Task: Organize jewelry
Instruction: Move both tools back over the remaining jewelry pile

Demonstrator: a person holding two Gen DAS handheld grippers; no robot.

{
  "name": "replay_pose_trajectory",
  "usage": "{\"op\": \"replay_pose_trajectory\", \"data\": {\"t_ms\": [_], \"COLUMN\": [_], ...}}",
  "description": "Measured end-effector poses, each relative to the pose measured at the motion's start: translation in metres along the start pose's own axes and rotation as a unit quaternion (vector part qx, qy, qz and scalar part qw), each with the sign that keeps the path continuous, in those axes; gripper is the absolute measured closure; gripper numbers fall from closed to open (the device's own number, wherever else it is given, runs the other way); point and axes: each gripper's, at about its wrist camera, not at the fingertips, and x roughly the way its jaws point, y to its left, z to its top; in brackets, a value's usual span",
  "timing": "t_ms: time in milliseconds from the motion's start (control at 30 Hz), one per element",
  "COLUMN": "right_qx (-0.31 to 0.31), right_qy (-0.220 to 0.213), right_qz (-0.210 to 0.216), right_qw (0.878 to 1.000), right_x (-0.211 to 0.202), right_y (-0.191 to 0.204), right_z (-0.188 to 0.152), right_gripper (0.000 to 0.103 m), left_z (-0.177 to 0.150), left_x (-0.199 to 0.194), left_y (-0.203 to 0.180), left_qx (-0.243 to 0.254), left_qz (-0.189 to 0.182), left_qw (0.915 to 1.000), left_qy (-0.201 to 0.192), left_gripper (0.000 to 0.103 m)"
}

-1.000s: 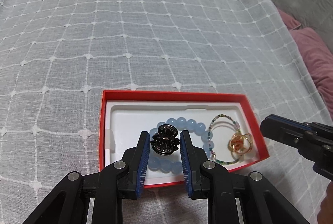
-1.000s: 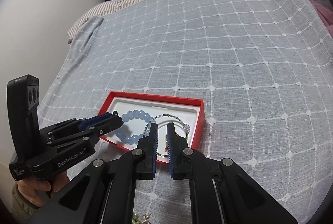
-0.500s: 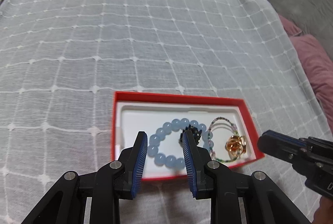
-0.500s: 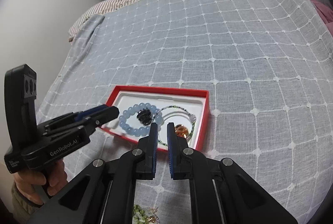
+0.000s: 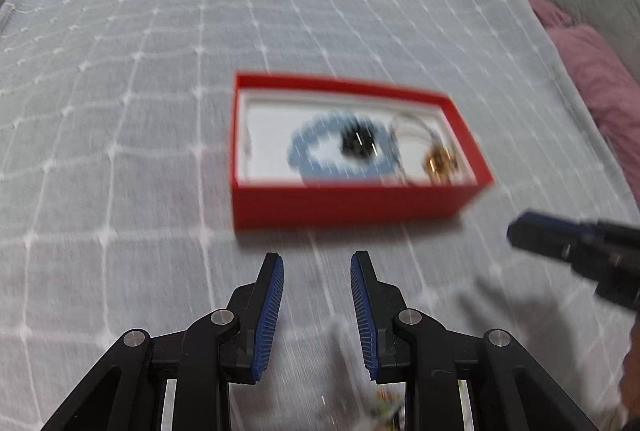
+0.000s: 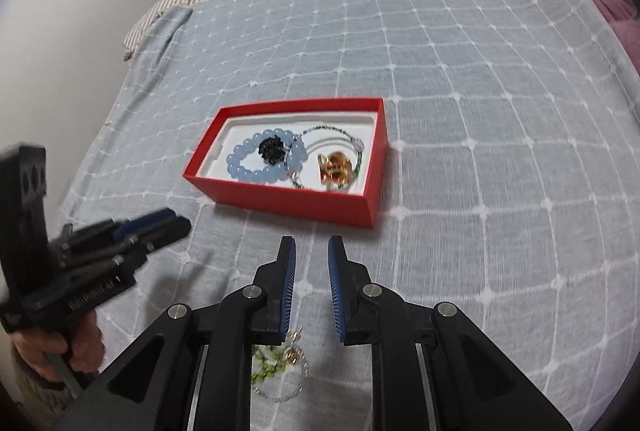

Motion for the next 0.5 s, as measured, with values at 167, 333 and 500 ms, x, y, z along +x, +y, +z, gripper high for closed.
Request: {"op": "replay_pose_trajectory", "data": {"t_ms": [167,333,500], "right_qx": [-0.019,-0.024,-0.019], "right_qy": [0.028,0.037,0.038], "right_qz": [-0.014,-0.012,-0.016], "right_qw": [0.999,0.999,0.999], "right_x": [0.0,-0.005,-0.009], "right_y": [0.007,0.006,0.0], "right_z": [-0.023,-0.039,-0.048], "right_gripper": [0.085,0.085,0.085], "left_z": [-0.022,-0.04,-0.06], "left_x": [-0.003,-0.007,-0.009], "left_y": [-0.014,-0.022,-0.034], "left_qx": [0.016,0.024,0.039], "left_qz": [-0.015,-0.022,-0.028], "left_qw": [0.9996,0.9991,0.9982], "left_qy": [0.017,0.026,0.037], "left_gripper": [0.074,0.075,0.075]}}
